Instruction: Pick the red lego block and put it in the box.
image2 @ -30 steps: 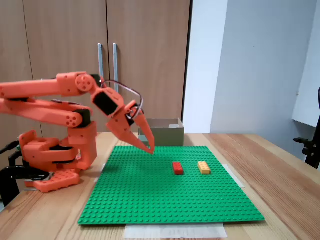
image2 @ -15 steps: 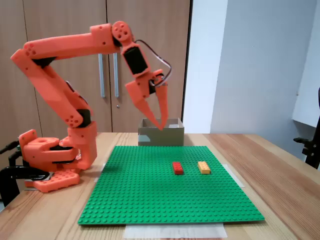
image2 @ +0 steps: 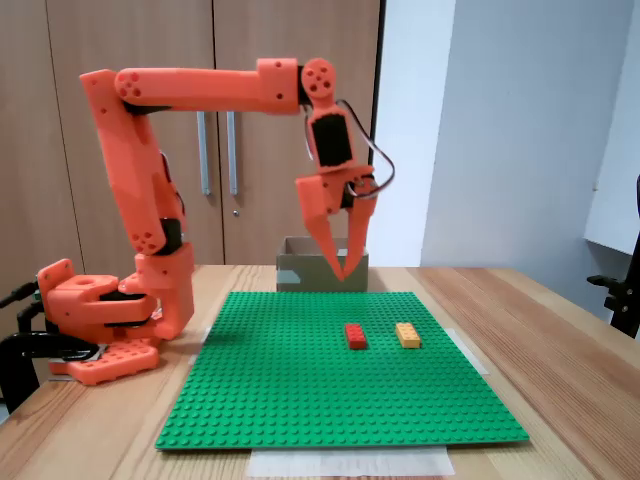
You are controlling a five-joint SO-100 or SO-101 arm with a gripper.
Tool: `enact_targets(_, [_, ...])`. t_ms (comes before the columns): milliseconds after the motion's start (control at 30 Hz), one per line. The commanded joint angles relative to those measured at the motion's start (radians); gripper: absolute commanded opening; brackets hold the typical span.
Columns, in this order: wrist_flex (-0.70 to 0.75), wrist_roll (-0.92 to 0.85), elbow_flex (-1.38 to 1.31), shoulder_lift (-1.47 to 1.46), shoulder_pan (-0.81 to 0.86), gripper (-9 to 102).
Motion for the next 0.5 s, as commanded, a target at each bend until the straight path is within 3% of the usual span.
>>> enact_targets(0, [-0.008, -0.031, -0.051, -0.06, -0.015, -1])
enact_targets(233, [-0.046, -0.043, -0.098, -0.224, -0.02, 2])
enact_targets(467, [-0.094, 0.0, -0.078, -0.278, -0.034, 16])
